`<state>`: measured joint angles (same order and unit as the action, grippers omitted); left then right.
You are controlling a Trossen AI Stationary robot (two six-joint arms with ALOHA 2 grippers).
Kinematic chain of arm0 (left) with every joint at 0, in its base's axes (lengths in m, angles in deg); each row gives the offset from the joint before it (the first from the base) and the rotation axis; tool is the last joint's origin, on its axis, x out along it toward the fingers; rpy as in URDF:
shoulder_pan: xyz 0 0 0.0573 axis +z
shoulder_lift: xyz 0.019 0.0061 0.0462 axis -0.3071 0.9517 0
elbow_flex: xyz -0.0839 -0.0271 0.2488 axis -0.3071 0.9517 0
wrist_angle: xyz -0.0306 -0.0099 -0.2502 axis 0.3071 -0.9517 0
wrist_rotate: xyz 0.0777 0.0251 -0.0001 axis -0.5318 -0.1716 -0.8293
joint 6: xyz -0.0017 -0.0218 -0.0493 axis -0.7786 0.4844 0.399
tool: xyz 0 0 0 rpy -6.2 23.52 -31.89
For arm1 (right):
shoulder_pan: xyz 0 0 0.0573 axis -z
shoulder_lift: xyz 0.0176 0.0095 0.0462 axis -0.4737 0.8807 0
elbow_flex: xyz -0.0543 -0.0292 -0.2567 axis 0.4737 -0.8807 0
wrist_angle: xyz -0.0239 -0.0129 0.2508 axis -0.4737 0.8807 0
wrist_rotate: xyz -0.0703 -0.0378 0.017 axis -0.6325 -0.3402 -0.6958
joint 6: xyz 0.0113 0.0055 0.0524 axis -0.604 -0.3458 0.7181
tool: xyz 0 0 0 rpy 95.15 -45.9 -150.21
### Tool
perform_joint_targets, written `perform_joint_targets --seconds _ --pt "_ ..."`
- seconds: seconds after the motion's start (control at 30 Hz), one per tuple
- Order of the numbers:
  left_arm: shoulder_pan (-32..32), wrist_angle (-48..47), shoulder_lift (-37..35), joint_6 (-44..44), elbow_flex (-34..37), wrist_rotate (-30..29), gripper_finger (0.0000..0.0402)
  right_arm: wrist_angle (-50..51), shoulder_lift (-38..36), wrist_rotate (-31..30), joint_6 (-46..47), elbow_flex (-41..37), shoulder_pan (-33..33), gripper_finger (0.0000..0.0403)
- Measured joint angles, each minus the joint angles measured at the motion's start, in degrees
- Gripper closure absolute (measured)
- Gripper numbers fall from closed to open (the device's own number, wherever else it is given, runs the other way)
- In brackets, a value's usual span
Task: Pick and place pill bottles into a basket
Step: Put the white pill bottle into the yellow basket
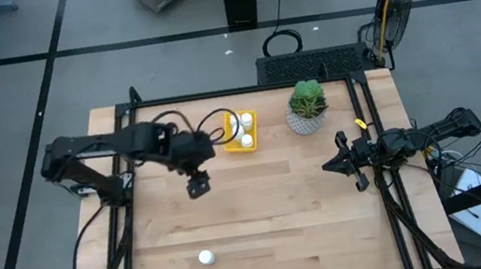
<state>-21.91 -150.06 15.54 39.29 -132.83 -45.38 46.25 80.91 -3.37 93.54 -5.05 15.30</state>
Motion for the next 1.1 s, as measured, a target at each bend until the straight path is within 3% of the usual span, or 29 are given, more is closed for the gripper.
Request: perform_joint_targets --seconds 0.53,1.1 --pt "-17.88 -1.97 -1.41 7.07 0.0 -1.97 0.0148 0.0 0.02 0.01 0.01 -0.01 0.01 0.0387" --pt "-31.63 4.44 3.53 28.94 0.04 -9.27 0.0149 0.02 0.02 0.0 0.0 -0.01 0.02 0.0387"
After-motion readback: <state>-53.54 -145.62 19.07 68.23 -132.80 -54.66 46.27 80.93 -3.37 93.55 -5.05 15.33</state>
